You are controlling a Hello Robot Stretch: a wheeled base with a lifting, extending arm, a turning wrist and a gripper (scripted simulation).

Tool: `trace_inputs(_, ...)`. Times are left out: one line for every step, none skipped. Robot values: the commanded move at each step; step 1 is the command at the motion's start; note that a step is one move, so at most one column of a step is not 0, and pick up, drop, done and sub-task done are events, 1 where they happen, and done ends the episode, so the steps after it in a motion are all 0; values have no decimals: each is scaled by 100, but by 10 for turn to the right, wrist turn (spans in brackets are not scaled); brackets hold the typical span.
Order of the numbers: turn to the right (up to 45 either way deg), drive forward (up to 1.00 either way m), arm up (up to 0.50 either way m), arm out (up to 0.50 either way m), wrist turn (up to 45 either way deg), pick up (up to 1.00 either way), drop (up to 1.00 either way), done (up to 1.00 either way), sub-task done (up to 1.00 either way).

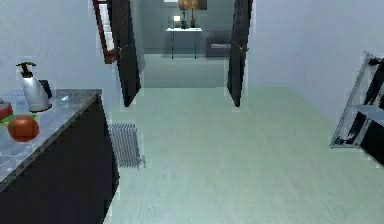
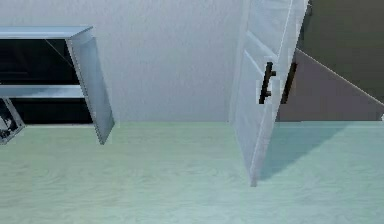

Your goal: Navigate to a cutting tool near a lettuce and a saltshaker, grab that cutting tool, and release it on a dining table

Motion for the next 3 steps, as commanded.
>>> trace_inputs(60, 0, 0, 0, 0, 0, 0, 0, 0)
trace_inputs(0, 25, 0, 0, 0, 0, 0, 0, 0)
trace_inputs(-450, 0, 0, 0, 0, 0, 0, 0, 0)
